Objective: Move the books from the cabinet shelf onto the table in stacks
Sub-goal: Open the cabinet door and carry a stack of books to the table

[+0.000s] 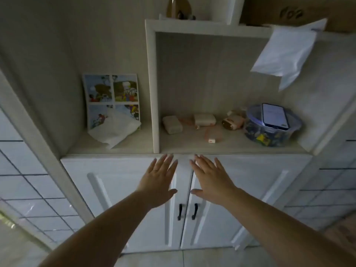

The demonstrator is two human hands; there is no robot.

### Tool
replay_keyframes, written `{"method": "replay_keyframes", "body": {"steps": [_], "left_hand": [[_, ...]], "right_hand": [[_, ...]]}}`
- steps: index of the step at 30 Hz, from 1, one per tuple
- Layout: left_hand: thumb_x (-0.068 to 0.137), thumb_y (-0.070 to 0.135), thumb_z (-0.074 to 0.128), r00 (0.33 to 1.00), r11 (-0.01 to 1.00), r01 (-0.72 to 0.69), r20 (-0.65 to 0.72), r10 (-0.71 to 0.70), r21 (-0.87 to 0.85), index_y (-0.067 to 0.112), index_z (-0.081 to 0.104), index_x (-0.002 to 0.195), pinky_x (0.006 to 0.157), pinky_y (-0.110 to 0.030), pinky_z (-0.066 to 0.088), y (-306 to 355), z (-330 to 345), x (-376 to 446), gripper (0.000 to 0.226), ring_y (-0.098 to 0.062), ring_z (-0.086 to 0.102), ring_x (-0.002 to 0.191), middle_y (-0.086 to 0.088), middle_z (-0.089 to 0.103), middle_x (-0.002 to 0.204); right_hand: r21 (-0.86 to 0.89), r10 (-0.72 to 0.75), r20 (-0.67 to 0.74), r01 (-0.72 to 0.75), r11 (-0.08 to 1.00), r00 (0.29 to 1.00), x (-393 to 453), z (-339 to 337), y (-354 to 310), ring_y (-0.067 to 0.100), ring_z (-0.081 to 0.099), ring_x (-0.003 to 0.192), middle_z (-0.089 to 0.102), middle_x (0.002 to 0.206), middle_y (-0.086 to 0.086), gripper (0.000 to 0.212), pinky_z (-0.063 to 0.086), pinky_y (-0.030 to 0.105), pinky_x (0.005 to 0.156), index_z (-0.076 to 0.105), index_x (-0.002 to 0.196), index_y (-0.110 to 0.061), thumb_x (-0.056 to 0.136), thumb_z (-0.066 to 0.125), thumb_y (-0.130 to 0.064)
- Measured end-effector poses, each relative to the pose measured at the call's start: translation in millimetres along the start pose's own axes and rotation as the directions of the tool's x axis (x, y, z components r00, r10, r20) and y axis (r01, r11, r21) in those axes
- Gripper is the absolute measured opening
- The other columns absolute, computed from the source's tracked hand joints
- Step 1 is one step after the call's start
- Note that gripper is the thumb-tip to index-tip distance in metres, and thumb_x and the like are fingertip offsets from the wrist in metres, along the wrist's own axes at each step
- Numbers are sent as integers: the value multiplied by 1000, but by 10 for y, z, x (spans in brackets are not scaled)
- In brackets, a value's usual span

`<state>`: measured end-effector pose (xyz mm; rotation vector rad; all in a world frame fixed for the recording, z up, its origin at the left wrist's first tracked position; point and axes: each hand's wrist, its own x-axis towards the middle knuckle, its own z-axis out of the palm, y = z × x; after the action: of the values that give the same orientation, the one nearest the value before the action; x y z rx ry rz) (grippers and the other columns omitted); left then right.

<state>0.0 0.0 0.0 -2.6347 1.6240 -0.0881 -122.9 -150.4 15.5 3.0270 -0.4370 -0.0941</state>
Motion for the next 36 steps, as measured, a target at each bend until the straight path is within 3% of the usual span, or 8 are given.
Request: {"method": "replay_keyframes", "body": {"steps": [4, 9, 14, 17, 20, 25, 30, 36], "left_hand": [[93, 56, 33, 1000, 1000, 21, -10, -21, 21, 15, -22, 144, 115, -38, -15, 52, 102, 300, 86, -20, -29, 139, -5, -24, 156], [92, 57, 35, 989, 992, 115, -87, -118, -43, 16, -21, 142, 112, -35, -19, 48, 310, 407, 86, -18, -26, 140, -3, -18, 158], [92, 59, 30, 983, 988, 140, -108, -147, -65, 16, -22, 143, 118, -38, -11, 98, 366, 409, 84, -19, -24, 143, 0, -24, 152], [93, 57, 30, 985, 990, 123, -111, -130, -70, 17, -25, 140, 117, -37, -15, 101, 337, 344, 82, -17, -27, 140, 1, -27, 150], [94, 56, 27, 986, 993, 107, -123, -113, -55, 16, -25, 138, 116, -36, -17, 135, 335, 241, 80, -16, -29, 138, 2, -26, 150], [90, 62, 20, 984, 995, 68, -160, -79, -75, 15, -15, 144, 112, -35, -19, 191, 327, 28, 79, -16, -22, 140, -2, -11, 159], [90, 62, 30, 983, 989, -32, -182, 6, -142, 17, 7, 151, 114, -31, -14, 192, 254, -420, 78, -18, 1, 148, -1, 10, 160], [90, 55, 42, 952, 943, -156, -300, 64, -293, 27, 41, 140, 112, -22, 2, 37, 168, -1228, 57, -12, 32, 139, 7, 44, 146]], "right_hand": [[27, -29, -17, 29, 999, 999, 386, 108, 43, 24, -9, 148, -11, 160, 6, 95, 0, 49, 119, -8, 149, -15, 86, 47, -60], [16, -41, -13, 41, 999, 999, 515, 299, 56, 23, -32, 134, -37, 144, 4, 105, -14, 47, 112, -31, 134, -13, 84, 48, -61], [28, 9, -46, -8, 1000, 999, 519, 356, -7, 25, -32, 133, -38, 142, 6, 103, -17, 48, 108, -30, 133, -13, 85, 47, -61], [-4, 0, -157, 0, 1000, 988, 470, 412, -37, 30, 4, 141, 1, 154, 16, 109, 8, 54, 111, 3, 143, -7, 71, 65, -61], [23, -4, -220, 9, 1000, 976, 382, 473, -74, 31, 45, 130, 51, 139, 17, 107, 34, 55, 100, 43, 135, -4, 52, 79, -60], [225, 49, -269, 13, 974, 962, 180, 360, -202, 25, 47, 130, 51, 139, 7, 64, 34, 41, 110, 44, 138, -13, 83, 63, -41], [722, 189, -4, -127, 680, 982, -6, 29, -303, 12, 59, 104, 62, 105, -8, 18, 41, 18, 77, 61, 109, -24, 92, 55, -29], [757, 24, 430, -375, 535, 902, -452, -190, -790, 17, 58, 100, 60, 111, 0, 22, 54, 29, 80, 59, 112, -26, 90, 58, -32]]}}
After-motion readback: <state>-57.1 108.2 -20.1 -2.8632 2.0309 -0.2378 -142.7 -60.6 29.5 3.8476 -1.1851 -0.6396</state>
